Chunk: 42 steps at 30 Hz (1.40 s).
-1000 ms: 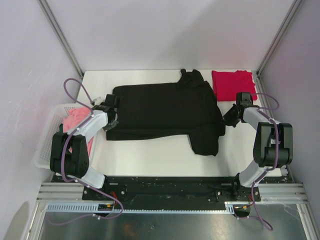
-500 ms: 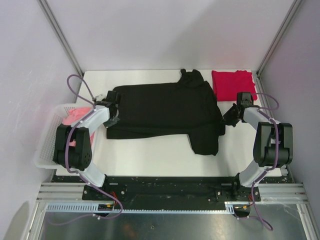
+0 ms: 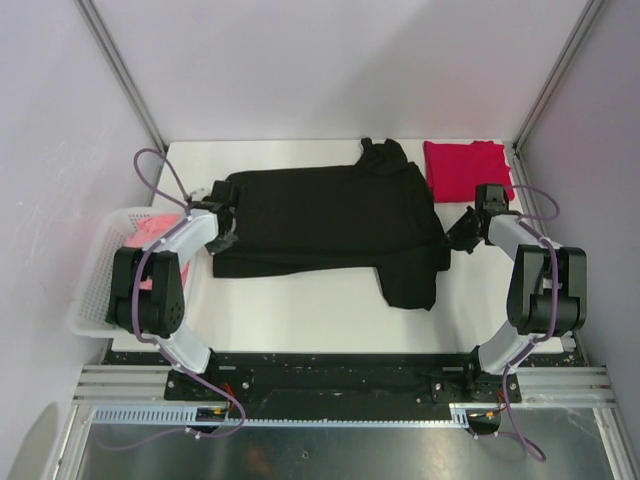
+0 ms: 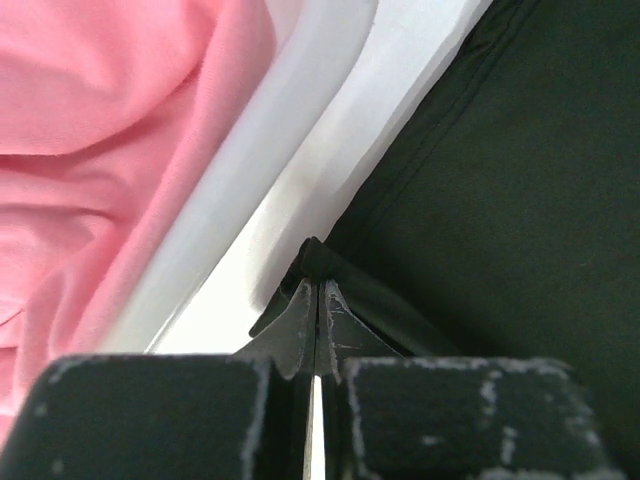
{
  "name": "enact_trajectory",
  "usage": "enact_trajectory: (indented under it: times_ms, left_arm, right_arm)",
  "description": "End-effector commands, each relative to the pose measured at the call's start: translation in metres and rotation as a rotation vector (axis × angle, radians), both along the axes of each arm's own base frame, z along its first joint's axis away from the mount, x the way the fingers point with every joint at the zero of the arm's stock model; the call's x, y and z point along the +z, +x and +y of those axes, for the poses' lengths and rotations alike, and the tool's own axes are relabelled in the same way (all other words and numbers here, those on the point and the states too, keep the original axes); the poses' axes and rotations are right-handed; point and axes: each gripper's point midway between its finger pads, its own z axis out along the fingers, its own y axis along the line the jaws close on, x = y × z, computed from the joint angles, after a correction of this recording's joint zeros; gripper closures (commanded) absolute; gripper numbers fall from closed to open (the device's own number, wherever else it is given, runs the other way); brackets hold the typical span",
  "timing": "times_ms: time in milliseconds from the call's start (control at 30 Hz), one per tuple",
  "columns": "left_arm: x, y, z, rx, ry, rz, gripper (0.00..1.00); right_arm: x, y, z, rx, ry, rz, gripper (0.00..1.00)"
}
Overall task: Fold and stack the t-shirts
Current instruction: Fold the flattened tshirt in 1/3 of the way
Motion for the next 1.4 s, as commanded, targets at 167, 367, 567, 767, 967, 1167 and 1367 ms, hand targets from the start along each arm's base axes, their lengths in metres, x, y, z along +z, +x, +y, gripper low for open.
enact_trajectory:
  times_ms: [167,367,567,767,967,1167,1367]
  left_arm:
    - [0.051,0.005,0.013,0.005,0.001,-0.156,1.00]
    - [0.051,0.011,0.013,-0.001,-0.005,-0.149,1.00]
    - [0.038,0.016,0.012,0.005,-0.007,-0.114,1.00]
    - [0.033,0.023,0.011,0.007,-0.013,-0.103,1.00]
    - [0.026,0.030,0.008,-0.001,-0.020,-0.083,1.00]
    - [0.021,0.038,0.004,-0.028,-0.035,-0.063,0.96]
    - [0.044,0.046,-0.008,-0.088,-0.096,-0.126,0.39]
  right_arm:
    - [0.051,0.007,-0.012,0.003,-0.038,-0.121,1.00]
    - [0.053,0.014,-0.008,0.007,-0.012,-0.145,1.00]
    - [0.046,0.027,-0.003,0.014,0.017,-0.161,1.00]
    - [0.042,0.040,-0.003,0.019,0.007,-0.155,1.00]
    - [0.037,0.048,-0.004,0.016,0.006,-0.143,1.00]
    - [0.031,0.050,-0.006,0.016,-0.005,-0.126,0.94]
    - [0.058,0.037,-0.008,0.055,-0.109,-0.143,0.50]
